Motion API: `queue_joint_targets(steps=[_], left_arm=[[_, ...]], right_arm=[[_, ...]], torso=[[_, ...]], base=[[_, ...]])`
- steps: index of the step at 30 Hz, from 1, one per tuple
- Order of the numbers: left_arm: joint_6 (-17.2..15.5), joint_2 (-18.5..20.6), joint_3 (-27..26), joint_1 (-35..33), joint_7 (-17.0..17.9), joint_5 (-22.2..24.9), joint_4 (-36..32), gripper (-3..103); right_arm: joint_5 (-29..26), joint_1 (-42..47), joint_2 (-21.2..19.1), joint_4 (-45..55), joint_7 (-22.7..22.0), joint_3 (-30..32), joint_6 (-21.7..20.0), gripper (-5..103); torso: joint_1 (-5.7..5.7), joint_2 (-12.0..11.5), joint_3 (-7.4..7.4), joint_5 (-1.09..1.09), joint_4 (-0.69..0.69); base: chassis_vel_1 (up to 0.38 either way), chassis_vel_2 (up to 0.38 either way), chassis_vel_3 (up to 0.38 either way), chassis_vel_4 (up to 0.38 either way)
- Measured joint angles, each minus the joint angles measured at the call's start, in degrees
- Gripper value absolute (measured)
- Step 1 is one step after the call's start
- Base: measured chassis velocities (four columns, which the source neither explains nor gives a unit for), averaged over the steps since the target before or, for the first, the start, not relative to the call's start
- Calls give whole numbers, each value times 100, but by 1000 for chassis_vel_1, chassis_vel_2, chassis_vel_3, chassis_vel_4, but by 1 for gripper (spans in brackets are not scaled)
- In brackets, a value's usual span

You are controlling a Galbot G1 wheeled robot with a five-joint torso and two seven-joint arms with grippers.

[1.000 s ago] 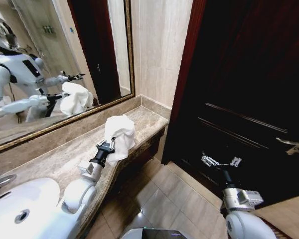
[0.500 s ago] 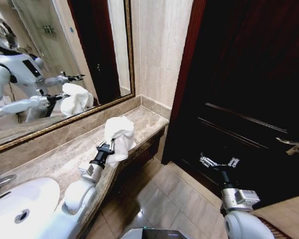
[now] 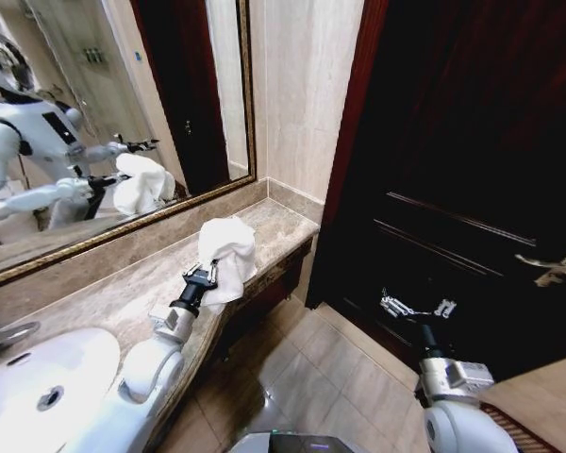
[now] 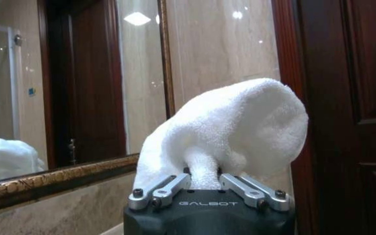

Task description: Discard the used towel into the hamper.

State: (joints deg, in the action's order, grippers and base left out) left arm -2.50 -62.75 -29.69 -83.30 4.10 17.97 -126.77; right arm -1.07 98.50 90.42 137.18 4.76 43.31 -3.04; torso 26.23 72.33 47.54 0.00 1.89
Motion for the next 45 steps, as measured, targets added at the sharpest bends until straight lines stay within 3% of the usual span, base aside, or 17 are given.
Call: queue_joint_targets(steps=[45], left_arm=[[23,-24,214,-22,4,-297,-41,7]], right_arm=[[-94,68,-16,-58,69,48,187,100]], torso=[[0,0,0,0,1]], base=[[74,-82,-80,70]])
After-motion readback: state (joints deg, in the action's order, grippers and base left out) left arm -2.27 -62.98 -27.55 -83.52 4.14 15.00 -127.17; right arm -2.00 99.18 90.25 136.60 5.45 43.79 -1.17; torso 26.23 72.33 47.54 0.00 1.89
